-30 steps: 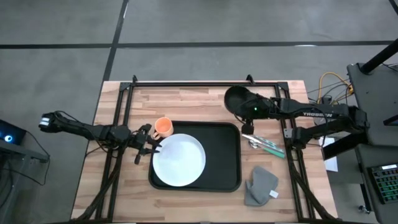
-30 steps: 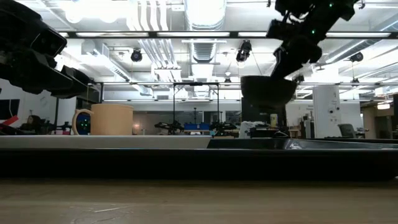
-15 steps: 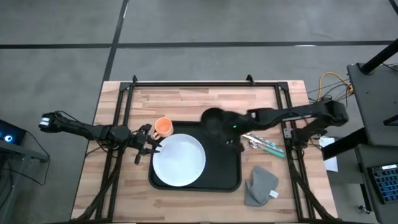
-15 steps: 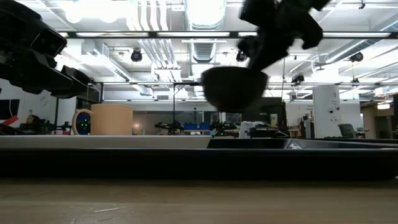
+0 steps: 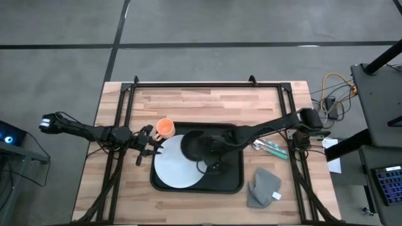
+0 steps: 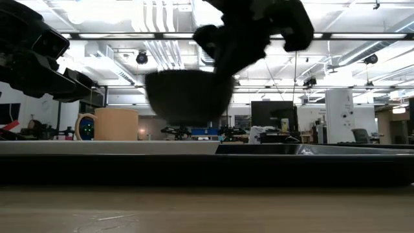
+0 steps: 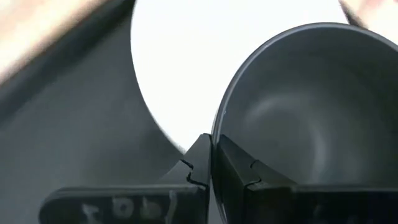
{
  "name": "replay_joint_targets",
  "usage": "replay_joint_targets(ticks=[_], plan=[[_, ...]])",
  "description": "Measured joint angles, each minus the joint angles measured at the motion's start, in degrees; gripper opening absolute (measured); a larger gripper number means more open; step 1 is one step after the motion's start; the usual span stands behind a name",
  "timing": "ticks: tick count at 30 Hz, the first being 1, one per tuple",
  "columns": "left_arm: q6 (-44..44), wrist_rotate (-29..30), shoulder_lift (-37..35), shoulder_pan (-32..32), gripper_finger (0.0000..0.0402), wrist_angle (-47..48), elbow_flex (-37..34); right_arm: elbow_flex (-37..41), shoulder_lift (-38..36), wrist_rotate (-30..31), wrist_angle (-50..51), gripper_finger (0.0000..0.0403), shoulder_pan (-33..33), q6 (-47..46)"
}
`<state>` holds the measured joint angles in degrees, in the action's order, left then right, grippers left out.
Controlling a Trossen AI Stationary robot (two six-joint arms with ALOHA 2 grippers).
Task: Set up tray
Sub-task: Put the black bowl on top of the white plate
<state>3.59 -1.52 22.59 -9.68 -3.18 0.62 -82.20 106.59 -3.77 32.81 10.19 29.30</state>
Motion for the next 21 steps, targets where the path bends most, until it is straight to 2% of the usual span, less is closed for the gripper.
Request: replay_joint_targets(ticks=[5, 13, 18, 21], plan=[[0.0, 0.0, 0.0, 0.0, 0.0101, 0.0, 0.0, -4.0, 4.6, -4.1, -2.4, 0.0008, -0.1, 1.9], [0.0, 0.0, 0.0, 0.0, 0.0101, 0.0, 0.0, -13.4, 13.5, -4.3, -1.8, 0.0008, 0.1, 3.8], [0.0, 0.0, 0.0, 0.0, 0.0101, 0.0, 0.0, -17.3, 16.5, -8.3, -1.8, 0.0008, 0.8, 3.8], [0.0, 0.0, 0.0, 0.0, 0.0101, 0.0, 0.0, -17.7, 17.5, -8.3, -1.0, 0.0008, 1.7, 4.1]])
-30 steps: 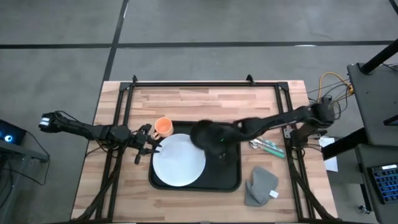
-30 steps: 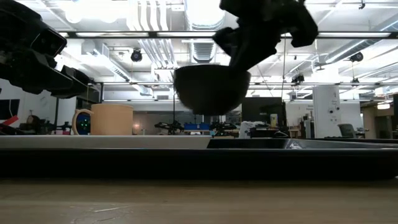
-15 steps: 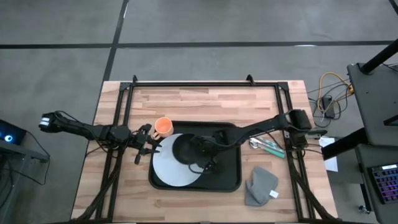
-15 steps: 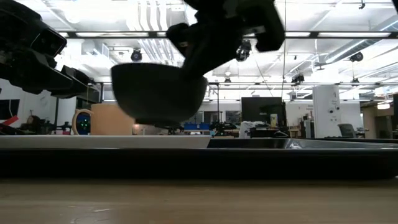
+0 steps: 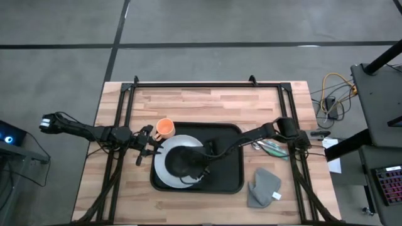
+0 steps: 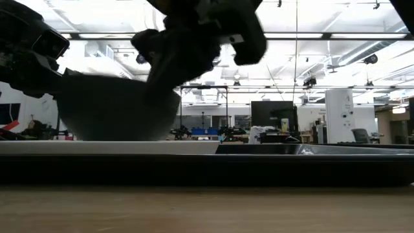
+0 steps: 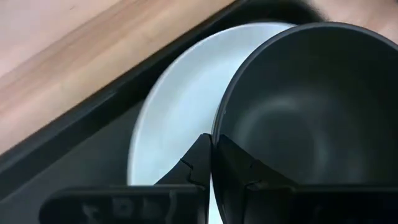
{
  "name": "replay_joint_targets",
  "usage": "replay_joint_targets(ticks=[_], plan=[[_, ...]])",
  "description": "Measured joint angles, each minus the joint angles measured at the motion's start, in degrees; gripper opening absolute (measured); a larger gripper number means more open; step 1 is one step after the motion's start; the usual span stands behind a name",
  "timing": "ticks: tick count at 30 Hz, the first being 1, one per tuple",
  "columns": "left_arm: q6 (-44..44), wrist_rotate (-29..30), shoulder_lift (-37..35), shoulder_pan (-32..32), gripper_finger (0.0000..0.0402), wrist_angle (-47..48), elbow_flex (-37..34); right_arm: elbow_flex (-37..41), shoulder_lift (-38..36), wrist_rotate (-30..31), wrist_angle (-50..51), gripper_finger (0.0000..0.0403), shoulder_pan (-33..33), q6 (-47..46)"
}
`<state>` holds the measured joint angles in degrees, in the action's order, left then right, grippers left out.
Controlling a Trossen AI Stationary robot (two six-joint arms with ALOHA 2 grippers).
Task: Set up tray
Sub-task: Put the black bowl on top of the white plate
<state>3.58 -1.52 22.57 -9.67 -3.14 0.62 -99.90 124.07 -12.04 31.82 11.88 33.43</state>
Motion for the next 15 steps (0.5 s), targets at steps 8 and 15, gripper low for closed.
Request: replay_joint_targets(ticks=[8, 15], plan=[[0.0, 0.0, 0.0, 0.0, 0.0101, 0.4, 0.0, 0.0, -0.8, 0.2, 1.1, 0.0008, 0.0, -0.1], [0.0, 0.0, 0.0, 0.0, 0.0101, 0.4, 0.0, 0.0, -0.6, 0.2, 1.0, 0.0008, 0.1, 0.0]])
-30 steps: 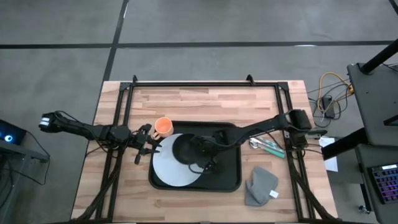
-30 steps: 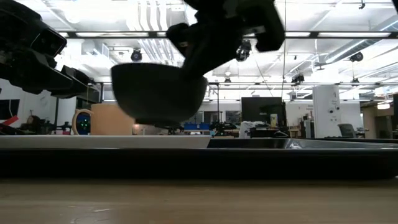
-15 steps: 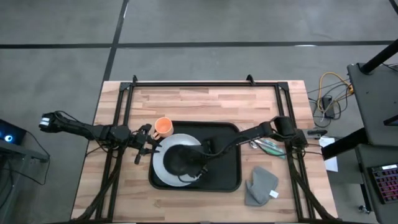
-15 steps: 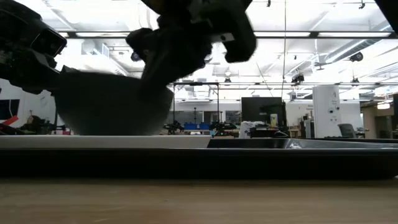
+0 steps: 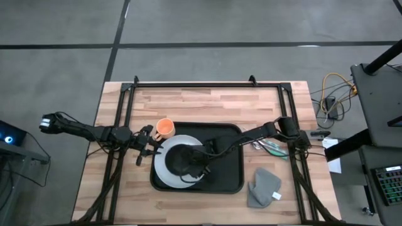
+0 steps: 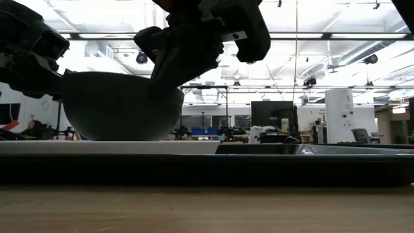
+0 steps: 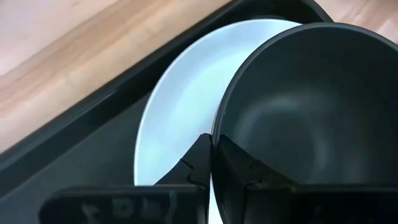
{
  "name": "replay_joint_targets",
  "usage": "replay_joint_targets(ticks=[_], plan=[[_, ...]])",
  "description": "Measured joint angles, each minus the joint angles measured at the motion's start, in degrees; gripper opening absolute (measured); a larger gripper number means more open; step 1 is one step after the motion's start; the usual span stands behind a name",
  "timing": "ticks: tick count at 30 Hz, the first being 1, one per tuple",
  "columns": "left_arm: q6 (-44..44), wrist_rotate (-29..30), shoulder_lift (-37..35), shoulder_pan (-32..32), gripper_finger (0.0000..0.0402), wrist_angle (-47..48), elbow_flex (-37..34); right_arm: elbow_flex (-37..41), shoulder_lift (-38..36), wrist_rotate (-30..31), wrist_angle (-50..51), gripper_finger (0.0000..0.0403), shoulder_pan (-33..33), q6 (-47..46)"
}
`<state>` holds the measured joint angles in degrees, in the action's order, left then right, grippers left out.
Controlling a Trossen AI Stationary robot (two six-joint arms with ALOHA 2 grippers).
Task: Set up tray
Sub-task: Put the black bowl on top of the white plate, then put the gray napkin on the black serving tray to the right of the white plate
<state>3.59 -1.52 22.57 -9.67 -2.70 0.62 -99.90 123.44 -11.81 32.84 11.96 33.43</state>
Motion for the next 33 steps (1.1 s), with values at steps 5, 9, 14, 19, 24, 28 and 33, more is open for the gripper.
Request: replay_joint_targets(ticks=[5, 9, 14, 19, 24, 28, 33], plan=[[0.0, 0.0, 0.0, 0.0, 0.0101, 0.0, 0.0, 0.0, 0.1, 1.4, -0.4, 0.0009, 0.1, 0.0], [0.0, 0.0, 0.0, 0.0, 0.0101, 0.1, 0.0, 0.0, 0.3, 1.4, -0.5, 0.0017, 0.0, -0.2], [0.0, 0.0, 0.0, 0.0, 0.0101, 0.2, 0.0, 0.0, 0.3, 1.5, -1.5, 0.0036, 0.0, -0.2], [0.0, 0.0, 0.0, 0.0, 0.0101, 0.2, 0.0, 0.0, 0.3, 1.4, -1.7, 0.0059, 0.0, -0.3], [0.0, 0.0, 0.0, 0.0, 0.0101, 0.2, 0.0, 0.0, 0.3, 1.7, -1.7, 0.0091, 0.0, -0.4], [0.0, 0.0, 0.0, 0.0, 0.0101, 0.2, 0.0, -0.2, 0.2, 5.0, 0.7, 0.0118, 0.0, -0.5], [0.0, 0.0, 0.0, 0.0, 0.0101, 0.3, 0.0, -4.1, -0.1, 6.0, 8.9, 0.0146, 0.0, -4.6]])
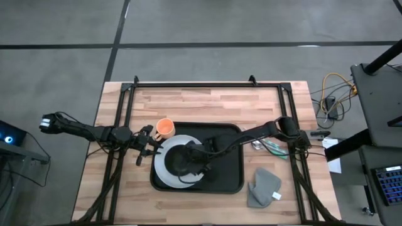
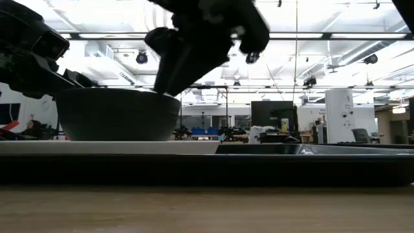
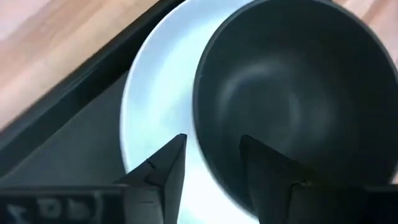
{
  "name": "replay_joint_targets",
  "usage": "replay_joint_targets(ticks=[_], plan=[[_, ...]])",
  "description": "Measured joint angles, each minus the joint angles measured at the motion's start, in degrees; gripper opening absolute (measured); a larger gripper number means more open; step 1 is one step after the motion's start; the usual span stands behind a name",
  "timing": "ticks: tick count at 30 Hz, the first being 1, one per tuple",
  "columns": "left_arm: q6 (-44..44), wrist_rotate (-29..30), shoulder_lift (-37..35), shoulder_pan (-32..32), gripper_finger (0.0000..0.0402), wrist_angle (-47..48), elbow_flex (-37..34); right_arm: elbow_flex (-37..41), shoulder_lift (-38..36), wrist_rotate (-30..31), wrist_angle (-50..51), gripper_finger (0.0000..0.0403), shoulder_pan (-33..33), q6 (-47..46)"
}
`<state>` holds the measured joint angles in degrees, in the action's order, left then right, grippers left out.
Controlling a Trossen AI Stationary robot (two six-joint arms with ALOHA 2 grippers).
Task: Set up tray
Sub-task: Put the gray napkin on the black serving tray to the right of the white plate
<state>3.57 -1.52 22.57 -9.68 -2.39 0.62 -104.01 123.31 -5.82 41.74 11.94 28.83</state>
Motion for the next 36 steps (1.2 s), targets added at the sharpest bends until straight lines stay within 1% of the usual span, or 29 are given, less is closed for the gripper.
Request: replay_joint_targets(ticks=[4, 9, 12, 16, 20, 26, 31, 36], plan=[[0.0, 0.0, 0.0, 0.0, 0.0101, 0.0, 0.0, -4.3, 0.0, 0.0, 8.3, 0.0161, 0.0, -2.9], [0.0, 0.0, 0.0, 0.0, 0.0101, 0.0, 0.0, -9.0, -0.1, 0.0, 16.6, 0.0171, 0.0, -7.5], [0.0, 0.0, 0.0, 0.0, 0.0101, 0.0, 0.0, -9.8, -0.2, 0.0, 22.5, 0.0171, 0.1, -10.8], [0.0, 0.0, 0.0, 0.0, 0.0101, 0.1, 0.0, -8.7, -0.3, 0.0, 31.3, 0.0167, 0.2, -16.2], [0.0, 0.0, 0.0, 0.0, 0.0101, 0.1, 0.0, -5.4, -0.7, 0.0, 36.3, 0.0167, 1.5, -20.8], [0.0, 0.0, 0.0, 0.0, 0.0101, 0.1, 0.0, 2.0, -4.3, -0.2, 38.0, 0.0169, 3.5, -25.2], [0.0, 0.0, 0.0, 0.0, 0.0101, 0.1, 0.0, 7.8, -10.3, -0.2, 37.4, 0.0167, 3.6, -31.8], [0.0, 0.0, 0.0, 0.0, 0.0101, 0.1, 0.0, 14.8, -18.5, -0.4, 32.6, 0.0168, 4.0, -37.7]])
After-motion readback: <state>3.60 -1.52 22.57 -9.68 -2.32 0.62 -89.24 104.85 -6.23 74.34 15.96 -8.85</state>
